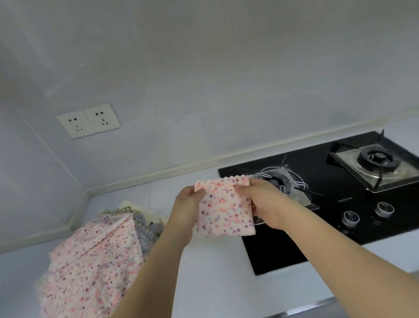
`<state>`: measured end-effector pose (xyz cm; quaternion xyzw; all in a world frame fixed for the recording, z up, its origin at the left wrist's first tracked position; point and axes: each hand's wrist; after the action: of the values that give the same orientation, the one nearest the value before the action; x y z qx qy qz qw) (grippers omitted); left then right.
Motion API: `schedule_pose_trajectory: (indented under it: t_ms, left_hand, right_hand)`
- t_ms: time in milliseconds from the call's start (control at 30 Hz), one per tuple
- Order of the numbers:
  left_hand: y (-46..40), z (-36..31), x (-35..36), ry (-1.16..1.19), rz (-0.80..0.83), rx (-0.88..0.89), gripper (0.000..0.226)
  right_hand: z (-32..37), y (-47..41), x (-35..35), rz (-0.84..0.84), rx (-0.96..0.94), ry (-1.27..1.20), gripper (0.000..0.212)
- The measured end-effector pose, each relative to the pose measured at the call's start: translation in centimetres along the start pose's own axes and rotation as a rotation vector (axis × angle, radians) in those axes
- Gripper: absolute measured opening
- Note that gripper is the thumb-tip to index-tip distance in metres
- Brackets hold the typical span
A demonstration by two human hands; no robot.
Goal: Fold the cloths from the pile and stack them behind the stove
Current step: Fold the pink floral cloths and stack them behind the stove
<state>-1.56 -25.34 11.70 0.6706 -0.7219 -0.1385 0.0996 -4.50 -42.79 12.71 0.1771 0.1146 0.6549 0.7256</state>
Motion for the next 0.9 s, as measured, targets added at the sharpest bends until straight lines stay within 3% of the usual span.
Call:
schedule_pose_trajectory:
  t_ms: [133,367,600,900]
  left_hand:
    - [1.4,-3.2,3.7,-0.033,-0.041,0.075,0.016]
    - [1.3,-4.6,13.3,-0.064,0.002,0.054,0.016]
    - [-0.2,-4.7,28.3,-0.149,0.015,0.077,0.015]
    - [-2.2,-5.2,43.9,-0.184,0.051,0.034,0.010]
  right_hand:
    - [2.4,1.5,-1.5,-0.145,0.022,0.012,0.021]
    - [3.7,2.5,-9.8,-0.293,0.055,-0.005,0.021]
    - [4.1,1.8,-24.9,-0.317,0.012,-0.061,0.019]
    - [5.6,-0.4,-40.3,-0.361,0.113,-0.056,0.024]
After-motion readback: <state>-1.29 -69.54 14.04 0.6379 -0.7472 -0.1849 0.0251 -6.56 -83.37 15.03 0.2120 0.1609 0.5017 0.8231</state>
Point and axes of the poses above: each hand's wrist, its own y-axis away from the middle knuckle, its own x-axis out of the palm, z = x × y, and after that the axes turned 1 degree about -z, right-handed
